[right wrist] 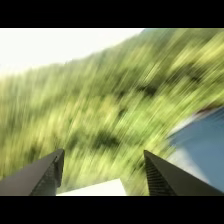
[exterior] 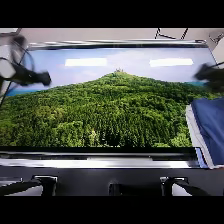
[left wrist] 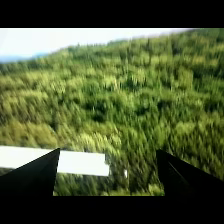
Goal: Fold the clothes and pants, and hang the long-sleeved shirts on hangers.
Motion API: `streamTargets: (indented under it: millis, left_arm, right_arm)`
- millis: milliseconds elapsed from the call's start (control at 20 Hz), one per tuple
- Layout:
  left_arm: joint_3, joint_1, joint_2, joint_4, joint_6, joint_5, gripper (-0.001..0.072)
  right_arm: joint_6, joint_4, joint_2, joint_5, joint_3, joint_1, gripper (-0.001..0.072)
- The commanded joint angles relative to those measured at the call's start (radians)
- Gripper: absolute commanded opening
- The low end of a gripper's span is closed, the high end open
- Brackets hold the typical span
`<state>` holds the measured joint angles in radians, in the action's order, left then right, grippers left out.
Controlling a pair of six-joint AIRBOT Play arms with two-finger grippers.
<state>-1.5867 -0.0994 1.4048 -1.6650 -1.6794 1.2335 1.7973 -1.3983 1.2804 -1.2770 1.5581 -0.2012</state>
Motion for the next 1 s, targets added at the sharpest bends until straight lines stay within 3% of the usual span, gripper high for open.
streamTargets:
  millis: [0, 150, 950]
  left_arm:
    - [0.077, -0.014, 0.076, 0.088, -0.022, 0.207, 0.0710]
    - [0.177, -0.014, 0.005, 0.119, -0.060, 0.056, 0.0711]
    - [0.166, -0.014, 0.014, 0.118, -0.057, 0.056, 0.0711]
  right_arm:
    - [0.054, 0.064, 0.153, -0.142, -0.013, 0.208, 0.0615]
    - [0.073, 0.053, 0.190, -0.134, -0.013, 0.252, 0.0620]
    - [0.073, 0.051, 0.190, -0.135, -0.013, 0.253, 0.0617]
